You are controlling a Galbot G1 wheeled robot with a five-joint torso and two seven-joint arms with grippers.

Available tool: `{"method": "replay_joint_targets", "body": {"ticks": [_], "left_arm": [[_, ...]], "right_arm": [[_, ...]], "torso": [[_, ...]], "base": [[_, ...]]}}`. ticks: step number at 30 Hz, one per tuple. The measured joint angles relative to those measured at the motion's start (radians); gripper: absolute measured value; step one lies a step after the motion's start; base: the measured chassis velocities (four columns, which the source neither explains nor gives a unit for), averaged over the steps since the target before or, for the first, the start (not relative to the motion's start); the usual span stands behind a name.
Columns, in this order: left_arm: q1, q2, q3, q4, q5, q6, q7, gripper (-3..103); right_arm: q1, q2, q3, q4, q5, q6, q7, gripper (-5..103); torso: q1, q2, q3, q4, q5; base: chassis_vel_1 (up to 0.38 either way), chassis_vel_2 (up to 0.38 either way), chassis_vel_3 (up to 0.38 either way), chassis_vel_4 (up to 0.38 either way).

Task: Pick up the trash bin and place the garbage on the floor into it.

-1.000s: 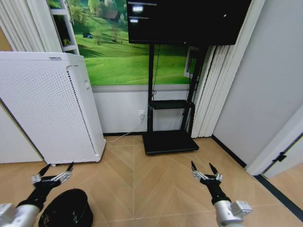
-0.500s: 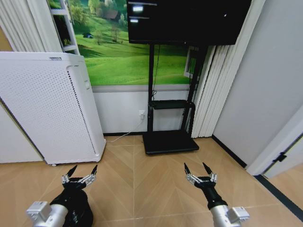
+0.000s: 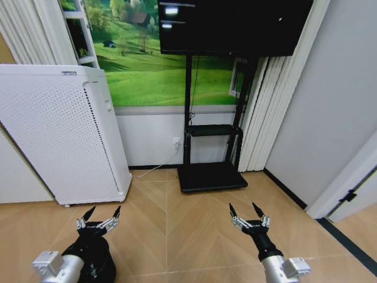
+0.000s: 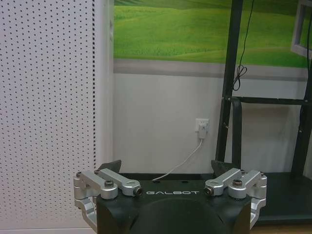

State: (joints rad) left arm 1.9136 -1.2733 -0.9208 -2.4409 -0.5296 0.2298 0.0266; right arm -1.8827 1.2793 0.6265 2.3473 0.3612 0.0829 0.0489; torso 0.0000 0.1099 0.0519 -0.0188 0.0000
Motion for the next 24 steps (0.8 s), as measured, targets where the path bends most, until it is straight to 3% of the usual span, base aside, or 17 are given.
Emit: {"method": "replay_joint_targets", "body": {"ticks": [24], "left_arm": [[0.000, 0.000, -0.002, 0.002, -0.003, 0.000, -0.001, 100]], "right_arm": [[0.001, 0.000, 0.000, -0.002, 0.001, 0.000, 0.001, 100]], "torso": [[0.000, 0.000, 0.000, 0.0000, 0.0001]], "base": [[0.054, 0.057, -0.060, -0.060]]}}
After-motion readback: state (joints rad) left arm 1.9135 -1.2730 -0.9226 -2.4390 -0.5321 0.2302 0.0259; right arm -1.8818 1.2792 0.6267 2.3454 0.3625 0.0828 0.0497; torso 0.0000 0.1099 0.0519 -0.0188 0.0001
